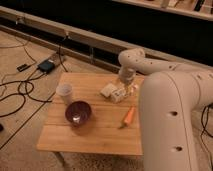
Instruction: Place the bottle in the ceramic bowl
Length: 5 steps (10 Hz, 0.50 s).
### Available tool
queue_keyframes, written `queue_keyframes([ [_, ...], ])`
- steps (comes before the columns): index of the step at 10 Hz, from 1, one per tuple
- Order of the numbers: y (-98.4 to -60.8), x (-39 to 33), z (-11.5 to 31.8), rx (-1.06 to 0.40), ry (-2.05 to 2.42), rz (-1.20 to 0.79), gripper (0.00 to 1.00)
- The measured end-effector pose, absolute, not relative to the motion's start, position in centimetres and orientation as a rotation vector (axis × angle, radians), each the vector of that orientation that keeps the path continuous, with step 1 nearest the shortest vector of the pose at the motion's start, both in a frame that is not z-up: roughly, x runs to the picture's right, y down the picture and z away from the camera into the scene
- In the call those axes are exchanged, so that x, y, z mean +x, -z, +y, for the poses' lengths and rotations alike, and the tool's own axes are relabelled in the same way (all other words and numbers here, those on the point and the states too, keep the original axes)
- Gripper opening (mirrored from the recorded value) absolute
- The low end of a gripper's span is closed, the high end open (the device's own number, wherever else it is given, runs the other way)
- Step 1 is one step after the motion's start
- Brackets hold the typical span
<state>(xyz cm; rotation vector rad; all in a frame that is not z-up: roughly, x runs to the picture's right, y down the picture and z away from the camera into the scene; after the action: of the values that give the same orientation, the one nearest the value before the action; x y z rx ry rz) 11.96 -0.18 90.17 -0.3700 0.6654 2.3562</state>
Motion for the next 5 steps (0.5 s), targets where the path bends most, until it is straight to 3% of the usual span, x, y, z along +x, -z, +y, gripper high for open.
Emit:
queue_keyframes([
  [5,-91.8,13.1,0.5,-0.317,-2.332,0.707,0.65],
])
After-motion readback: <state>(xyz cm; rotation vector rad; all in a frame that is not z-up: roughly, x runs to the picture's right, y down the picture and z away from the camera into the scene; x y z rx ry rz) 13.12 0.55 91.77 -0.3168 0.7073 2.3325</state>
